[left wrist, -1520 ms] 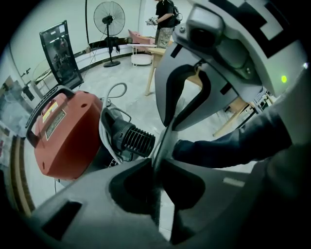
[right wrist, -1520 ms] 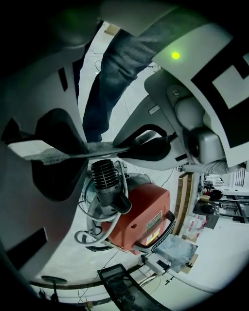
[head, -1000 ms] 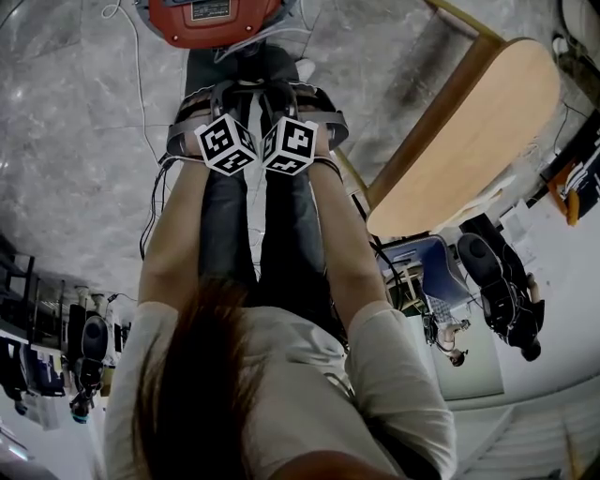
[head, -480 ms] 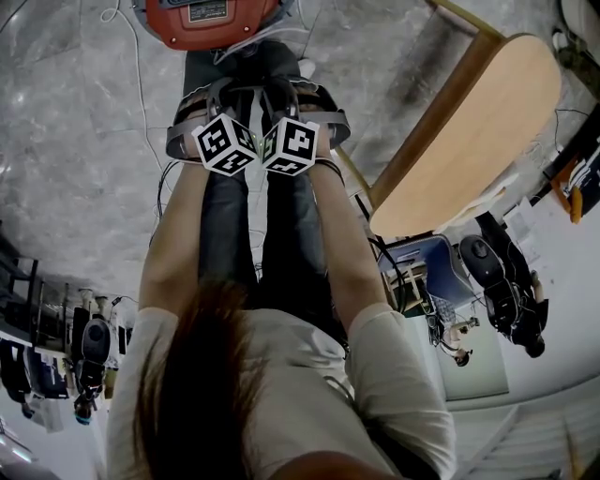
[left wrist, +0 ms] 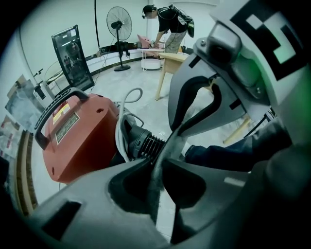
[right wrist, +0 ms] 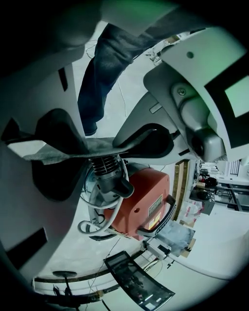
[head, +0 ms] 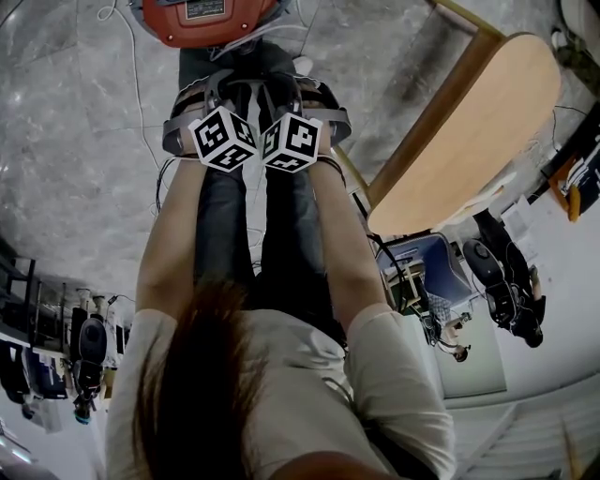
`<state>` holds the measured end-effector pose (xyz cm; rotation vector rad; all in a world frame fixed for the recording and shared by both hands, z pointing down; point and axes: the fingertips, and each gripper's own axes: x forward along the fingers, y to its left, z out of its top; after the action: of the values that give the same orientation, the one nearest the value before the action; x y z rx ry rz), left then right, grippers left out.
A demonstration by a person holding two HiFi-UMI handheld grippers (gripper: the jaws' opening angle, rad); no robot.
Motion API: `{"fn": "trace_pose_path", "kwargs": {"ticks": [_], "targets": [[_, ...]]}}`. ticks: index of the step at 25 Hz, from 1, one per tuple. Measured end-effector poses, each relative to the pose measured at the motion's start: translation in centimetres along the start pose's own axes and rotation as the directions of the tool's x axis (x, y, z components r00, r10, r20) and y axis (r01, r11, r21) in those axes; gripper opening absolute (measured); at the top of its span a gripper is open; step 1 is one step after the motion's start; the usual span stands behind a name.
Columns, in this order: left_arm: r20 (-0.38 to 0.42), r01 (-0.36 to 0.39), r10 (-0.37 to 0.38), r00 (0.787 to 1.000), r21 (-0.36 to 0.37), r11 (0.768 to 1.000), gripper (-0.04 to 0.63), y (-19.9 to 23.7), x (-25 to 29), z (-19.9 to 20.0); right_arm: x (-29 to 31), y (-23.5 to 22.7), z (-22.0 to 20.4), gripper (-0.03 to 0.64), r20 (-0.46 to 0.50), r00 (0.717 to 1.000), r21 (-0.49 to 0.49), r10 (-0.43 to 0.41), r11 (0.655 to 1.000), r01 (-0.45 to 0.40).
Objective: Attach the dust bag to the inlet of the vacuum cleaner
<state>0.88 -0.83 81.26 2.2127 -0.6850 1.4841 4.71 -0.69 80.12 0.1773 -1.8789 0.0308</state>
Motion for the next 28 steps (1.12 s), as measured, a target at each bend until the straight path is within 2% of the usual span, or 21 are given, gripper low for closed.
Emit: {"fn": "trace_pose_path", "kwargs": {"ticks": [4, 10, 15, 19, 25, 28], "targets": [[0.013, -0.003, 0.004, 1.0, -0.047, 0.999, 0.064, 0.2, -0.1, -0.2, 0.1, -0.4, 0.3, 0.032, -0.011, 1.0, 0.005, -0.009, 1.0, 0.009], [0.019, 0.002, 0.002, 1.0, -0.186, 0.983, 0.066, 0.2, 0.3, -0.8, 0.6, -1.5, 0.9, 0.041, -0.026, 1.0, -0.032, 0.01, 0.999, -0.011], [0.035, 0.029, -0.021, 0.999, -0.237, 0.971, 0.078, 0.8, 0.3, -0.2, 0.5, -1.6, 0.6, 0.041, -0.008, 1.0, 0.032, -0.014, 0.999, 0.015], [0.047, 0.058, -0.049, 0.998, -0.222, 0.973, 0.091, 1.6, 0.6, 0.6, 0.7, -1.9, 0.2, 0.041, -0.01, 0.999, 0.092, -0.031, 0.995, 0.031], [0.065, 0.015, 0.006, 0.998, -0.322, 0.947, 0.089, 1.6, 0.4, -0.1, 1.2, -2.9, 1.1, 0.051, -0.014, 1.0, 0.128, -0.015, 0.992, 0.016], [0.074, 0.008, 0.018, 0.997, -0.338, 0.941, 0.089, 1.5, 0.5, -0.3, 1.1, -3.3, 1.5, 0.054, -0.008, 1.0, 0.133, -0.015, 0.991, 0.016]]}}
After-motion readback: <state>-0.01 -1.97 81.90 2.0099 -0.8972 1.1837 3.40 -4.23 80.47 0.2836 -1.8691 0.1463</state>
